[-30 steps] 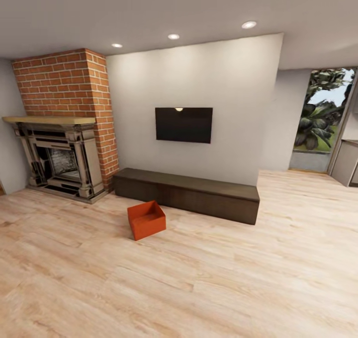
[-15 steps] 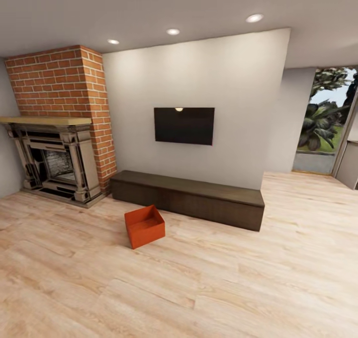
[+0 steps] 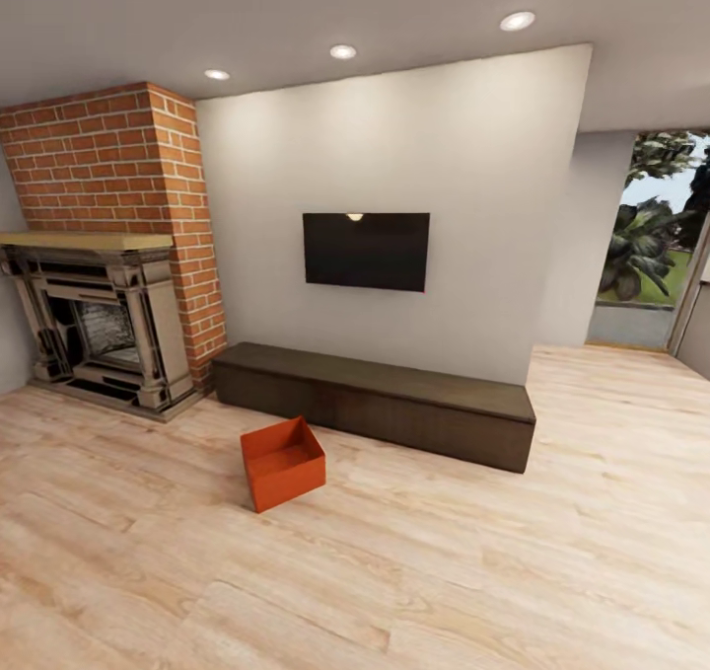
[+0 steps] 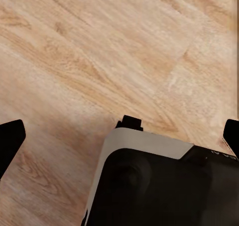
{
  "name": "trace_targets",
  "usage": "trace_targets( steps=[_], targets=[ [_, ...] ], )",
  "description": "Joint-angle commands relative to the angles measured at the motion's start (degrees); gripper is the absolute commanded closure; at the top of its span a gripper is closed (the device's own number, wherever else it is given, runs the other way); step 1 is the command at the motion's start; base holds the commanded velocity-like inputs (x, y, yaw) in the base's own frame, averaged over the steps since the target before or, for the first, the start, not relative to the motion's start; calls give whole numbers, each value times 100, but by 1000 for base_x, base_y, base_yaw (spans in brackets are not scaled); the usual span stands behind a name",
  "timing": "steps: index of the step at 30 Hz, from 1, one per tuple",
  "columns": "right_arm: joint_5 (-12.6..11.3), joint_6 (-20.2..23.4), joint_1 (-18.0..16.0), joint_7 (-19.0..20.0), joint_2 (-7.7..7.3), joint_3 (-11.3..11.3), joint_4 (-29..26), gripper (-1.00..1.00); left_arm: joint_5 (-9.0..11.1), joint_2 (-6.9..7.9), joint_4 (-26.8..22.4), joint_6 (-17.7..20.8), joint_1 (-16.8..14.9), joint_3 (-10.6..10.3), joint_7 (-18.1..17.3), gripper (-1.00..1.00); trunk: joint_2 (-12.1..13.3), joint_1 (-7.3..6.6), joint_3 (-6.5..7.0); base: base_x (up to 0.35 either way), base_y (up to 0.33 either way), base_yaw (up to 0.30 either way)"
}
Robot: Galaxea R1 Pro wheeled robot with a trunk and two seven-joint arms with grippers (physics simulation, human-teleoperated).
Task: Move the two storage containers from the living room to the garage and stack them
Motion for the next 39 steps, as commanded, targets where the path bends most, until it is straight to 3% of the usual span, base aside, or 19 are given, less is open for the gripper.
trace_targets(
  steps=[1,30,39],
  targets=[
    [-40,-30,-8,-5,2,48,17,-100,45,-2,4,-18,-4,-33,13,-100,-6,4,-8,322,0,0],
    [-27,-39,-6,11,3,46,17,-100,45,-9,4,-28,-5,-30,15,-100,-6,4,-8,321,-24,2],
    [-31,-39,-7,39,2,70,17,-100,43,-10,4,-42,-4,-35,15,-100,-6,4,-8,296,-131,242]
  ],
)
